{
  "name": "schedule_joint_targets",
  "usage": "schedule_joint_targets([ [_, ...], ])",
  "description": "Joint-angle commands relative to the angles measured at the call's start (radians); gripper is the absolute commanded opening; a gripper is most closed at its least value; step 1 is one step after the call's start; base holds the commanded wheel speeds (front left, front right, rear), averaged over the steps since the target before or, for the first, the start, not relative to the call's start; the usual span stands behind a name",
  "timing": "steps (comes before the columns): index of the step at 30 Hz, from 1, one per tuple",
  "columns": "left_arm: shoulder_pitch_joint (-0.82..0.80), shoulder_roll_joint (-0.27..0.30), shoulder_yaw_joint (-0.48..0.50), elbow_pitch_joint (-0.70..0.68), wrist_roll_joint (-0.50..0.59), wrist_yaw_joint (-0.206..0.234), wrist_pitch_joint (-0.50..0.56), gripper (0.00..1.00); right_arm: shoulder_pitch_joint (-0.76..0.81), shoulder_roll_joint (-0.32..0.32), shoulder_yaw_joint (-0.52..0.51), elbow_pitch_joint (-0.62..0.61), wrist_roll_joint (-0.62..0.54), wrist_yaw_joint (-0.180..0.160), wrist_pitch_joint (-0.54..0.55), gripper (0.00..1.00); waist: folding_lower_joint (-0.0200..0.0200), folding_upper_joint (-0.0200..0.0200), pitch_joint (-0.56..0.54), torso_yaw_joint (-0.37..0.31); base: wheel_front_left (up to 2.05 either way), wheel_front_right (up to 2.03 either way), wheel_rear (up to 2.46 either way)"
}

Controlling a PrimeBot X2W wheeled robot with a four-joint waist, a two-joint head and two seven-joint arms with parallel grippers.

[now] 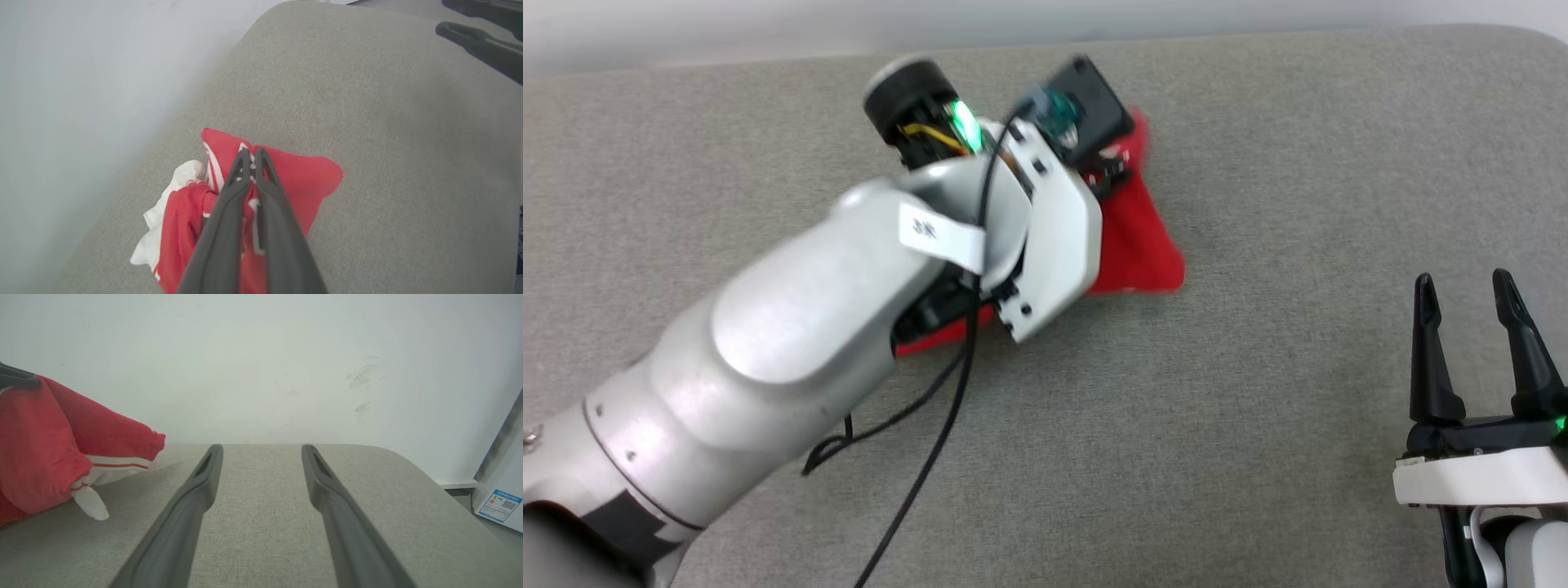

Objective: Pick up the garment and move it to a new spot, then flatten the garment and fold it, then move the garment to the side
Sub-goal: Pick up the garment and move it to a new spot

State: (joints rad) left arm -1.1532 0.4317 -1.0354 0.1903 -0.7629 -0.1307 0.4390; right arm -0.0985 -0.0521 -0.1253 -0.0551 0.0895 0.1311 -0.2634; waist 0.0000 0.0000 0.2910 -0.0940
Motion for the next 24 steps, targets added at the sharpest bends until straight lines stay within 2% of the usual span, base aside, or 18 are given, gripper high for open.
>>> schedule_joint_targets([
  [1, 0.014, 0.002, -0.019, 0.001, -0.008, 0.002, -0.006, 0.00, -0.002, 0.003, -0.003, 0.002, 0.009, -0.001, -0.002, 1.00, 0.0000, 0.0000, 0.005, -0.009, 0.00, 0.00, 0.00],
  [12, 0.178, 0.021, -0.206, 0.096, -0.076, 0.002, -0.026, 0.00, 0.002, 0.003, -0.003, 0.012, 0.018, -0.001, -0.002, 1.00, 0.0000, 0.0000, 0.005, -0.005, 0.00, 0.00, 0.00],
  [19, 0.337, 0.002, -0.242, 0.139, -0.116, 0.002, -0.028, 0.00, 0.017, 0.003, -0.002, 0.020, 0.008, -0.001, -0.002, 1.00, 0.0000, 0.0000, -0.011, 0.003, 0.00, 0.00, 0.00],
  [23, 0.367, -0.017, -0.244, 0.162, -0.117, 0.002, -0.065, 0.00, 0.027, 0.003, -0.003, 0.028, 0.000, -0.001, -0.002, 1.00, 0.0000, 0.0000, -0.033, 0.010, 0.00, 0.00, 0.00],
  [24, 0.364, -0.022, -0.238, 0.168, -0.109, 0.003, -0.087, 0.48, 0.032, 0.003, -0.003, 0.031, -0.003, -0.001, -0.002, 1.00, 0.0000, 0.0000, -0.041, 0.012, 0.00, 0.00, 0.00],
])
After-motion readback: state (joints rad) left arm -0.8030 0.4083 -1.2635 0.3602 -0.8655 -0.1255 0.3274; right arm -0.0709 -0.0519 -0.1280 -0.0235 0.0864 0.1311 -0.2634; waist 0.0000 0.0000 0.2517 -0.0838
